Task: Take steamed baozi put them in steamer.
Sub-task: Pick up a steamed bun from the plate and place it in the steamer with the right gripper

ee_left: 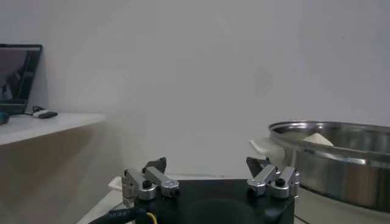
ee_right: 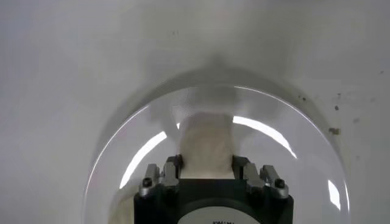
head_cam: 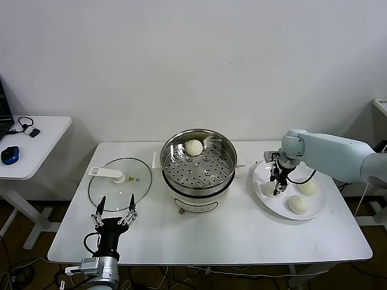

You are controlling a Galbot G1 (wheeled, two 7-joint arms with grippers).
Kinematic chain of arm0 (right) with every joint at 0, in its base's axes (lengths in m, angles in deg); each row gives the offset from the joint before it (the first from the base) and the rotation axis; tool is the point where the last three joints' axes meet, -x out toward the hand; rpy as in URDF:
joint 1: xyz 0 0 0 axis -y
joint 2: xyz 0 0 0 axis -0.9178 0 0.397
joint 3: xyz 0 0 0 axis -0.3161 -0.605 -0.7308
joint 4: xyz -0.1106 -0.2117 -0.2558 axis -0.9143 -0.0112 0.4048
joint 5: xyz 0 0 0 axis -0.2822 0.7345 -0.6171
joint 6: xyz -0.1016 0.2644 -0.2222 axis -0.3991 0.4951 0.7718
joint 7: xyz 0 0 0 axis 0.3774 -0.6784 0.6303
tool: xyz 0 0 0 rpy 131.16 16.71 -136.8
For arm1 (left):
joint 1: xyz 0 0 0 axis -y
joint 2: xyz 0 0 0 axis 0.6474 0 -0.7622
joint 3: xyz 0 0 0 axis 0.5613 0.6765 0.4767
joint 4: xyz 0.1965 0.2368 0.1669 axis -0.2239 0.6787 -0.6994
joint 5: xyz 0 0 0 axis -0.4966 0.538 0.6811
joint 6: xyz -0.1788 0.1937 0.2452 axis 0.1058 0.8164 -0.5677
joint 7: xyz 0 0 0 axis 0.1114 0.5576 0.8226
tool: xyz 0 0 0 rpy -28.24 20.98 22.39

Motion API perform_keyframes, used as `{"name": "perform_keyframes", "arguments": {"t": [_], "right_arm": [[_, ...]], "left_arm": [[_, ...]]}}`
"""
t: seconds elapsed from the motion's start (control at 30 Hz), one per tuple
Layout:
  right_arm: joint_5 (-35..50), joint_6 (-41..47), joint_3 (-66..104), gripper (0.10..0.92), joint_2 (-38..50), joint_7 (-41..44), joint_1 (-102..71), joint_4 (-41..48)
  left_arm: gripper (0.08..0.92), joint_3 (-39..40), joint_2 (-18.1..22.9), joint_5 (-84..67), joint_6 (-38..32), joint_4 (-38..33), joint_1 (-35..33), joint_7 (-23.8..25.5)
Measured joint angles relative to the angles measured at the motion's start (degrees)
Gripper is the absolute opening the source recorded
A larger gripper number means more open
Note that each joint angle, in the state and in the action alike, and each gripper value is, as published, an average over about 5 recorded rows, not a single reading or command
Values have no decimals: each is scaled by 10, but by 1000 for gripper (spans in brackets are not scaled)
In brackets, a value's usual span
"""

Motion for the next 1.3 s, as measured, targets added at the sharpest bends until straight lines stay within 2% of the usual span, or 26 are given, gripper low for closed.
{"name": "perform_keyframes", "arguments": {"t": [0.27, 0.73, 0.97, 1.3], "right_arm": [[45, 9, -59, 568, -12, 7, 104, -63], [182, 41, -125, 568, -76, 7, 321, -182], [230, 63, -111, 568, -136, -8, 342, -186], [251, 81, -72, 568, -229, -23, 285, -129]], "left_arm": [[823, 6, 0, 3, 2, -1, 3, 2], [823, 15, 0, 1, 5, -11, 1, 4], [823, 20, 0, 5, 4, -16, -3, 5], [823, 19, 0, 4, 4, -26, -9, 5]]}}
